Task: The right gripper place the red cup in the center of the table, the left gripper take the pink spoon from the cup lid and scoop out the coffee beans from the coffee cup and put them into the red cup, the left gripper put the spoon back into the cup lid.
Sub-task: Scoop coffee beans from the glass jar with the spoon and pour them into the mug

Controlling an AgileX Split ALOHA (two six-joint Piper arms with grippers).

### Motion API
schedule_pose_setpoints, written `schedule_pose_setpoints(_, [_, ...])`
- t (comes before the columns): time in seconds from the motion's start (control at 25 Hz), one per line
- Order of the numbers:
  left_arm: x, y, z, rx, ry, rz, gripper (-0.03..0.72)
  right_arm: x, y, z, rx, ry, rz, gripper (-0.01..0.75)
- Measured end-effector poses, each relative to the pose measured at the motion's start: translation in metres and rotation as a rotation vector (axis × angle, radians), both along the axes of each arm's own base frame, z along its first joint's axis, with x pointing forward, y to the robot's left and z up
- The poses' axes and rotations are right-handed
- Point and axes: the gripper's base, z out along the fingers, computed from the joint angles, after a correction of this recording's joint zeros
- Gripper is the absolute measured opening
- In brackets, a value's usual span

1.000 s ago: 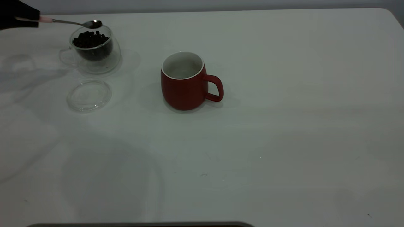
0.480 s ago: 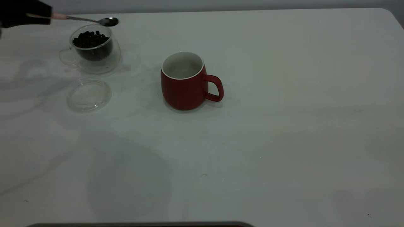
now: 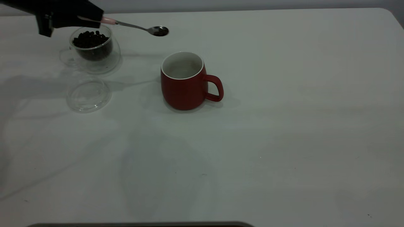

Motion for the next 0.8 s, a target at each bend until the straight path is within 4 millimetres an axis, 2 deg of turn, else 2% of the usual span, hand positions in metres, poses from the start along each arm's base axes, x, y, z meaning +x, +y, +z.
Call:
schedule_pose_setpoints(0.36, [-0.004, -0.028, -0.002, 0.032, -0.007, -0.104, 0.123, 0.0, 0.0, 0.0, 0.0, 0.0, 0.0, 0.591])
schedule_pose_setpoints(0.8, [-0.007, -0.039, -0.005, 0.066, -0.113, -0.213, 0.123, 0.0, 0.0, 0.0, 0.0, 0.0, 0.0, 0.591])
